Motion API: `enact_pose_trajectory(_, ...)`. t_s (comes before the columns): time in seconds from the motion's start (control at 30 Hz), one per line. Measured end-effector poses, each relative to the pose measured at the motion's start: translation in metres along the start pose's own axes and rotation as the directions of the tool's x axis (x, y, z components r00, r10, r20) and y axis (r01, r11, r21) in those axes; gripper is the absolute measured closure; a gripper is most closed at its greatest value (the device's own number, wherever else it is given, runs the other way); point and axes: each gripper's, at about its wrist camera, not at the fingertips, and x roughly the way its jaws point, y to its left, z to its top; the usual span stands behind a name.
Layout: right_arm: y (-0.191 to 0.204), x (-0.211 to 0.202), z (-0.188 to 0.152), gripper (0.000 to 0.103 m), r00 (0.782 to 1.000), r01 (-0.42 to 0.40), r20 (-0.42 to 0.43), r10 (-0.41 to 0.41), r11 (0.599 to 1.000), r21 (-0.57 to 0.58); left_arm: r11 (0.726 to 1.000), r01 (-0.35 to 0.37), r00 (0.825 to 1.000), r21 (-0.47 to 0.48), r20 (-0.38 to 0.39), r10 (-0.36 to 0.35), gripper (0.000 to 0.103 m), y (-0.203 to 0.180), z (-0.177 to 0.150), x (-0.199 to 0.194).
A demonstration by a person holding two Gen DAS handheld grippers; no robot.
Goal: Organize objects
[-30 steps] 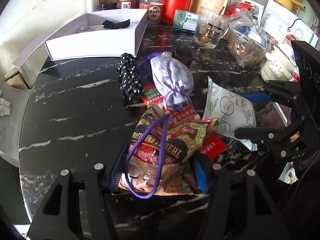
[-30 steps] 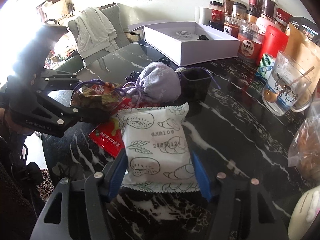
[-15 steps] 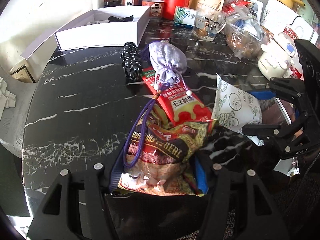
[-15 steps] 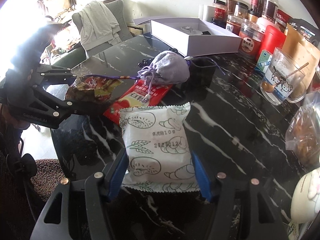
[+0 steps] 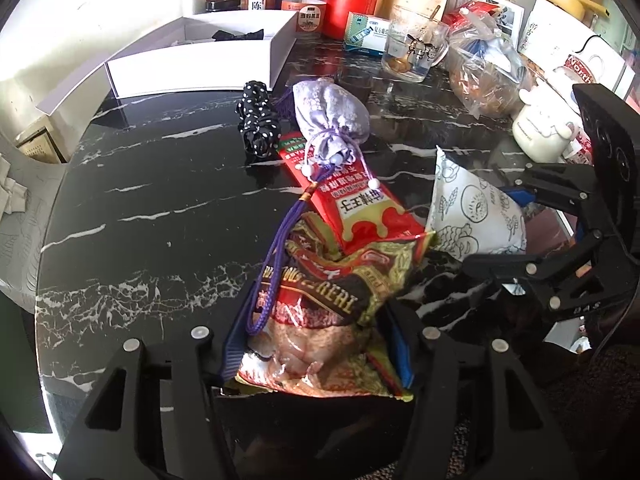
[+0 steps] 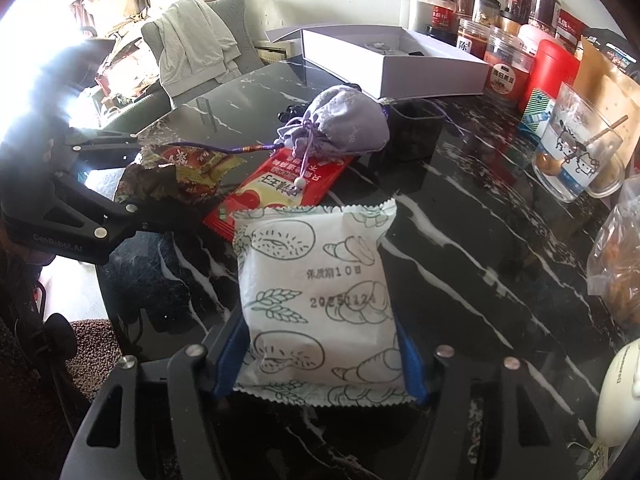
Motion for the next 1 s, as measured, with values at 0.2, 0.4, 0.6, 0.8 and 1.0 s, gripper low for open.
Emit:
enact_pose_trajectory(0.2, -0.001, -0.002, 0.000, 0.045, 1.000, -0.015, -0.004, 0.015, 1.000, 0.010, 1.000, 0.013, 1.000, -0.001, -0.007, -0.013, 0.048, -0.003, -0.004, -0.008)
enact_pose_trajectory(0.4, 0.000, -0.007, -0.002, 0.045, 0.999, -0.040, 0.003, 0.039, 0.999, 0.024, 0.999, 0.045, 0.999, -0.009, 0.030, -0.045, 0.048, -0.004, -0.003, -0.028)
enact_pose_trajectory(0.6, 0.003, -0.016, 0.000, 0.045, 0.998, -0.058, 0.027, 0.058, 0.998, 0.022, 0.996, 0.086, 0.992, 0.005, 0.094, -0.086, 0.048, -0.011, 0.005, -0.056)
enact_pose_trajectory(0.8, 0.003, -0.025, 0.004, 0.045, 0.997, -0.053, 0.052, 0.052, 0.998, 0.018, 0.997, 0.063, 0.986, 0.036, 0.152, -0.068, 0.051, -0.018, 0.019, -0.078)
enact_pose_trajectory(1.0, -0.001, -0.030, 0.010, 0.045, 0.996, -0.048, 0.071, 0.047, 0.999, 0.013, 0.998, 0.028, 0.993, 0.050, 0.110, -0.033, 0.053, -0.019, 0.030, -0.063)
